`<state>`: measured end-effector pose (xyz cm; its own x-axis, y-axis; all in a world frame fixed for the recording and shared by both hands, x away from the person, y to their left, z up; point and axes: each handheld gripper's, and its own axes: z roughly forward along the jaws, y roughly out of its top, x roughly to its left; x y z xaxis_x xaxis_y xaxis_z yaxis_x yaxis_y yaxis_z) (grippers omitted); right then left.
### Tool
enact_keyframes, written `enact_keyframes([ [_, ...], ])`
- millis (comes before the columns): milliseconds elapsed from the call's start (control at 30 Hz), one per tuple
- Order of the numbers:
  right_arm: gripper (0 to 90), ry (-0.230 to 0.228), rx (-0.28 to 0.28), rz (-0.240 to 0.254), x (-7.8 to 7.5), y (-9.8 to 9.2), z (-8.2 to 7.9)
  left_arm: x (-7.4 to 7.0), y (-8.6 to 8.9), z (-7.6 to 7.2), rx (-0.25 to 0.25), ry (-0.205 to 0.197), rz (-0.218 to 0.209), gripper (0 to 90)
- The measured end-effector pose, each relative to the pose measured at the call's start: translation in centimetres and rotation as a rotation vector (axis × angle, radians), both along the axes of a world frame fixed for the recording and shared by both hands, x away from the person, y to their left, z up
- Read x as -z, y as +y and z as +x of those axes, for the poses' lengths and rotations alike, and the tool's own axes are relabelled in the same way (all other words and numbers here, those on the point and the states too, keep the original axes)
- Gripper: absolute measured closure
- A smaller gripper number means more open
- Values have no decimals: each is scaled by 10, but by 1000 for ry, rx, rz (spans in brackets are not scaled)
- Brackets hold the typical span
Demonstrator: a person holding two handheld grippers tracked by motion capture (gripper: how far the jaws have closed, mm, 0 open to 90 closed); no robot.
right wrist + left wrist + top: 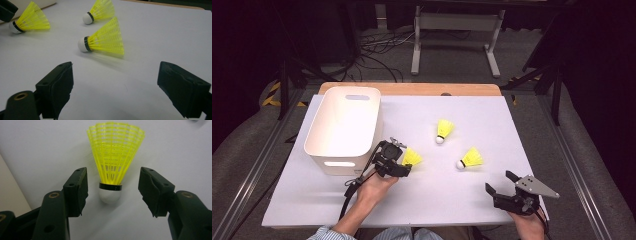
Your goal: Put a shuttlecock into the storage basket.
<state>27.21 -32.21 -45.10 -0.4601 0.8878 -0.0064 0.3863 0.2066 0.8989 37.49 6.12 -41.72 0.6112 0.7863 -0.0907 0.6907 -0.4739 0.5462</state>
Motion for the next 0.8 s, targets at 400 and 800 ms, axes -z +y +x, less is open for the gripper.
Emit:
enact_keyframes([
  [400, 138, 3, -1, -1, 0, 0, 0, 8, -3, 4, 11, 27, 24, 447],
  [800, 138, 3, 0, 2, 0, 0, 0, 18, -3, 7, 19, 57, 34, 501],
])
